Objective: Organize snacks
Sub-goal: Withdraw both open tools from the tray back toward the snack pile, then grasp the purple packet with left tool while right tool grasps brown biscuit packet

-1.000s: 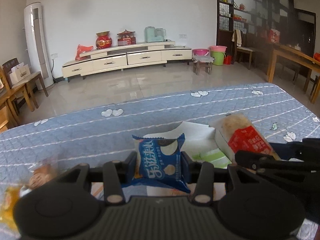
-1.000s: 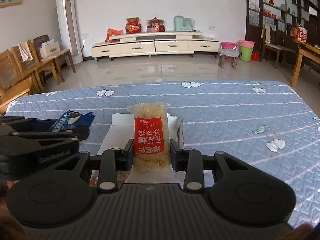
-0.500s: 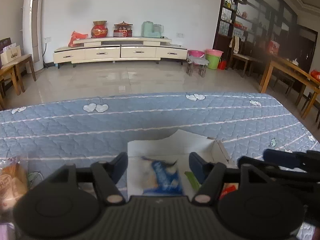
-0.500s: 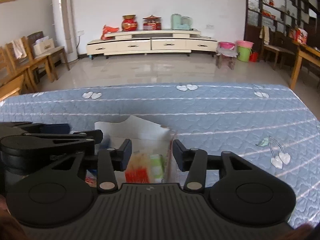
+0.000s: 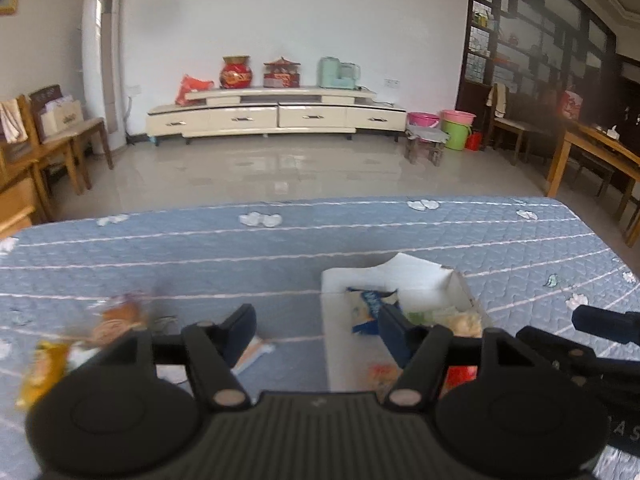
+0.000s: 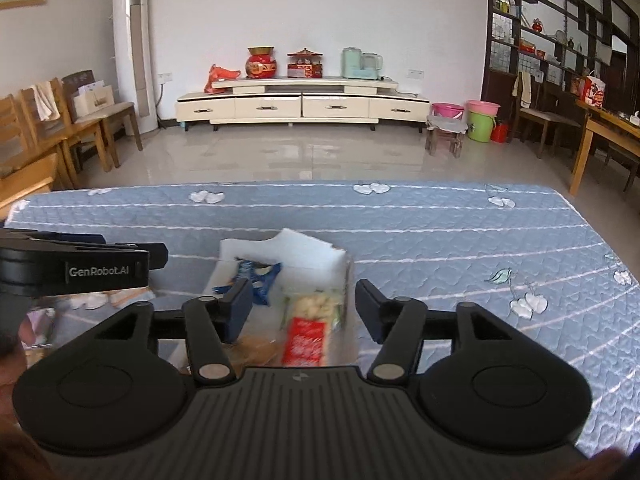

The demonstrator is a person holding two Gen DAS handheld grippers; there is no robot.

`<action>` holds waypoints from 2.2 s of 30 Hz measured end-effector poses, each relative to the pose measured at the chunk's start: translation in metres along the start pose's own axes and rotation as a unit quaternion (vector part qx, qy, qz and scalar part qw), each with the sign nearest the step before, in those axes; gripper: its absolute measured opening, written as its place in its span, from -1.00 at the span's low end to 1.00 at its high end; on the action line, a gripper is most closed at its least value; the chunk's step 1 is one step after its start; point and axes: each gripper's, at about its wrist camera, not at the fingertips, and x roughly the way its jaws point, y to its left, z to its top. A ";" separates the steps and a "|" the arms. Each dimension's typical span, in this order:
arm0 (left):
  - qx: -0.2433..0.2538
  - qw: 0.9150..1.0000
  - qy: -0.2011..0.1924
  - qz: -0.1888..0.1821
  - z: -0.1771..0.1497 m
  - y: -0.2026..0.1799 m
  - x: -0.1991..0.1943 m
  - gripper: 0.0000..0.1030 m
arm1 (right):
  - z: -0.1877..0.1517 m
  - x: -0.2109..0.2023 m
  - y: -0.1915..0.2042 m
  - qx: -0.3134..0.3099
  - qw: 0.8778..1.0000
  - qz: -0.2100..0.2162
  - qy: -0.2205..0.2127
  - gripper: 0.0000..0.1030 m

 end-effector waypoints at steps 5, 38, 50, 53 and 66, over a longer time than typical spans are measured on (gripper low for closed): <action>0.001 1.000 -0.010 0.022 -0.008 0.013 -0.029 0.31 | -0.004 -0.016 0.017 -0.001 1.000 0.017 0.004 0.53; -0.065 0.992 -0.036 0.103 -0.052 0.133 -0.104 0.31 | -0.011 -0.043 0.156 -0.075 0.990 0.118 0.012 0.57; -0.096 0.985 -0.017 0.145 -0.076 0.190 -0.101 0.31 | -0.025 -0.017 0.180 -0.082 0.986 0.139 0.033 0.60; -0.108 0.982 -0.005 0.156 -0.083 0.203 -0.094 0.31 | -0.028 -0.010 0.178 -0.078 0.986 0.140 0.038 0.60; -0.129 0.979 0.041 0.155 -0.105 0.220 -0.054 0.31 | -0.055 0.027 0.175 -0.071 0.983 0.151 0.076 0.62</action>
